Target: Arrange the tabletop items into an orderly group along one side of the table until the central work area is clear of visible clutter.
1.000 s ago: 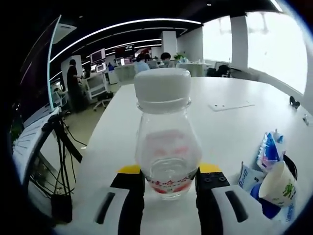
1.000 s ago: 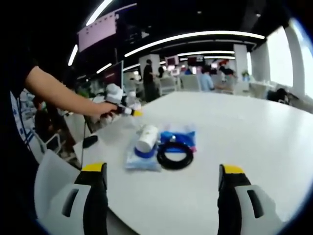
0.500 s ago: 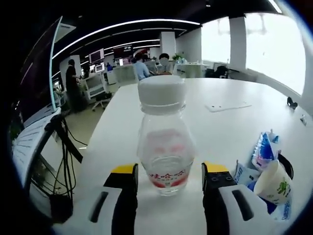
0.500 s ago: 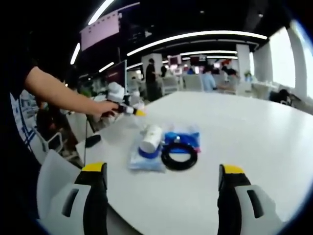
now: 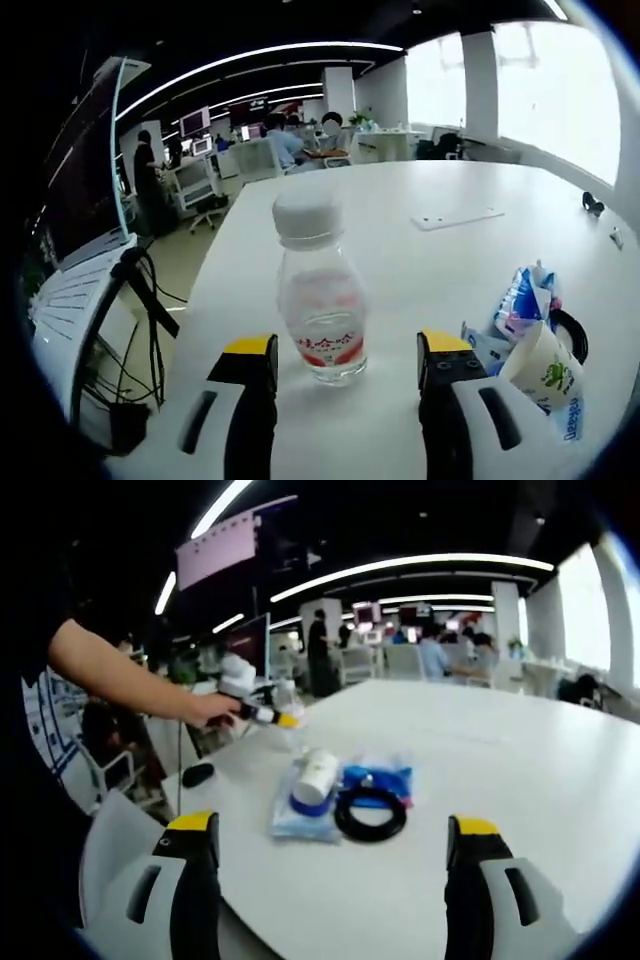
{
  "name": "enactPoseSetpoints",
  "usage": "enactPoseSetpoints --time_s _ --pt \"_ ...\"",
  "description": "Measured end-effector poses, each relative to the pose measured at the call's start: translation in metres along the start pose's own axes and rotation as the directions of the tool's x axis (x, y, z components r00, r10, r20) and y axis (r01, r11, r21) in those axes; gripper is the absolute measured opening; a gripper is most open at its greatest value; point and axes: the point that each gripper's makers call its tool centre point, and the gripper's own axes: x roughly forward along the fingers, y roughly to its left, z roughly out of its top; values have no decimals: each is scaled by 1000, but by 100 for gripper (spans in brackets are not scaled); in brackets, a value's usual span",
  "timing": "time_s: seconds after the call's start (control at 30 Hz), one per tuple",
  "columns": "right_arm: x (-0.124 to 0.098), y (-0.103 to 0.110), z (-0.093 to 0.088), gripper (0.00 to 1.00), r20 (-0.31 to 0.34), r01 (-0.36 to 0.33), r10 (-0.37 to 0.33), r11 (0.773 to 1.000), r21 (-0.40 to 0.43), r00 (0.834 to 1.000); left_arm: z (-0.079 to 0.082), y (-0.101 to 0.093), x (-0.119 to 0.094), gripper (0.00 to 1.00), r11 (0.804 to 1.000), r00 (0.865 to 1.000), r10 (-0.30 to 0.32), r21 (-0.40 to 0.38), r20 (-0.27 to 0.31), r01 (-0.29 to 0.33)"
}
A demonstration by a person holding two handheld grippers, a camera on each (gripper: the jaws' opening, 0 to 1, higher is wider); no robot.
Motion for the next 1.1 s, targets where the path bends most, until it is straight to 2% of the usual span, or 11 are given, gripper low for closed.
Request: enactPoseSetpoints --time_s 0.2,0.33,0.47,0.53,0.6,0.7,0.83,1.03,1.1 --pt "-4 1 2 92 17 -23 23 1000 6 1000 7 -7 -14 56 1000 1000 7 20 -8 -7" --pt "-11 4 5 92 25 -41 41 999 4 999 20 -8 -23 55 998 1000 23 51 -13 -22" --pt "-15 3 4 92 24 -59 59 998 -1 998 34 -10 -33 56 999 999 35 -4 18 -35" --pt "-16 3 4 92 22 -60 60 998 -4 998 34 -13 -36 57 999 999 34 -7 16 -34" --pt "-19 -1 10 93 56 -39 40 999 -24 998 34 -16 -40 56 999 999 32 -27 17 -32" --pt "-21 -5 16 93 92 -29 29 1000 -8 995 34 -19 -45 57 999 999 32 -45 20 -31" --pt "-21 -8 16 93 96 -44 44 999 -12 994 38 -26 -51 57 999 1000 26 17 17 -27" --pt "-21 -10 14 92 94 -56 58 998 -27 994 37 -39 -56 56 999 1000 21 31 17 -22" --pt "-21 -8 15 92 100 -63 66 998 -31 993 36 -46 -57 56 1000 1000 21 7 15 -21"
